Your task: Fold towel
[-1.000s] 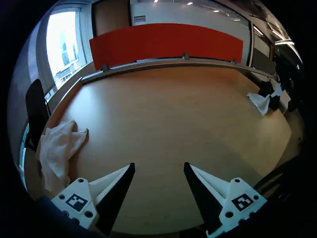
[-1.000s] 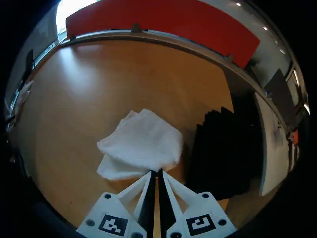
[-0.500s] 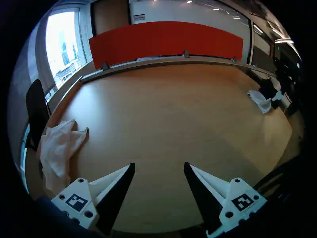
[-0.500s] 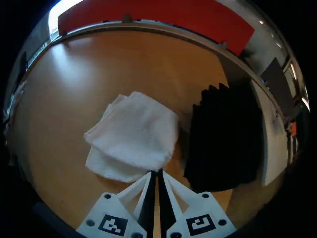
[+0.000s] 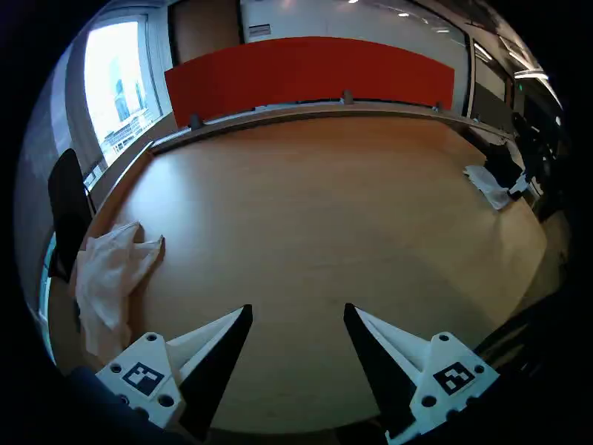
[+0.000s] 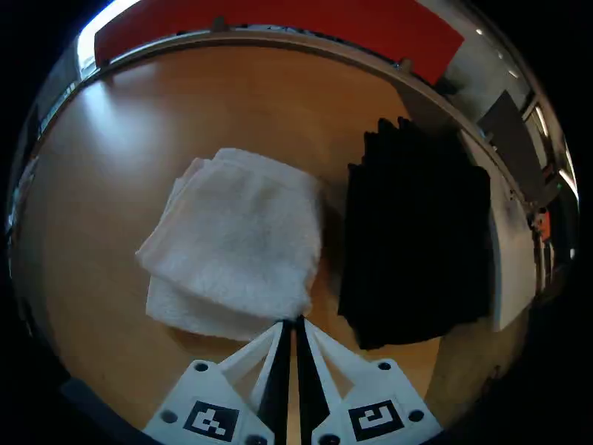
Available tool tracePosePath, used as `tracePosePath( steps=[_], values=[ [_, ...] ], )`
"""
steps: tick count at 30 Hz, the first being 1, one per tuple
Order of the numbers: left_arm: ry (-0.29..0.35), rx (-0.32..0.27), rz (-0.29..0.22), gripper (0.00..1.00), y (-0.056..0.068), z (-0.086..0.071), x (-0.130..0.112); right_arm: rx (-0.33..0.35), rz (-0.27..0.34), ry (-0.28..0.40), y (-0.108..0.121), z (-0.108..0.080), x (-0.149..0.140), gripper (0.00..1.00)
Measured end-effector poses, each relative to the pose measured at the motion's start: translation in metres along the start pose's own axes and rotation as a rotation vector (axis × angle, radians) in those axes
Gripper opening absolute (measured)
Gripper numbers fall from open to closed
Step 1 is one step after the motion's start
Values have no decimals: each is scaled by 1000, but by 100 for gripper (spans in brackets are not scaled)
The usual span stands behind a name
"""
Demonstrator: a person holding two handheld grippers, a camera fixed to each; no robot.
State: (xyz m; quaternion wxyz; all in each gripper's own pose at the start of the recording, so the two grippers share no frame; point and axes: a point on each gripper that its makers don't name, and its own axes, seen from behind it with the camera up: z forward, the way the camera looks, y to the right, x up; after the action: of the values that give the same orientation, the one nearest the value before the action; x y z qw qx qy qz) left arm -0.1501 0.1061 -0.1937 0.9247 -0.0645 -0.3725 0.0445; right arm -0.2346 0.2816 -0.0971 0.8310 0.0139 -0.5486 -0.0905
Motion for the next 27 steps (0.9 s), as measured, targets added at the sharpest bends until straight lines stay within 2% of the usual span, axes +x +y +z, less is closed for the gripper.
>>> tracePosePath(
  steps=[9,12,16,23,27],
  values=[
    [-3,6,2,91,-1,-2,-1,-2,31,-15,-2,7,-12,8],
    [-3,5,3,91,-1,-2,-1,-4,34,-10,-1,5,-13,13],
    [-1,2,5,91,0,-1,0,2,33,3,-2,1,-13,24],
    [3,-4,7,91,2,1,3,19,33,53,-5,-10,-8,65],
    [4,-9,8,91,3,2,4,36,34,79,-10,-14,-5,68]
  ],
)
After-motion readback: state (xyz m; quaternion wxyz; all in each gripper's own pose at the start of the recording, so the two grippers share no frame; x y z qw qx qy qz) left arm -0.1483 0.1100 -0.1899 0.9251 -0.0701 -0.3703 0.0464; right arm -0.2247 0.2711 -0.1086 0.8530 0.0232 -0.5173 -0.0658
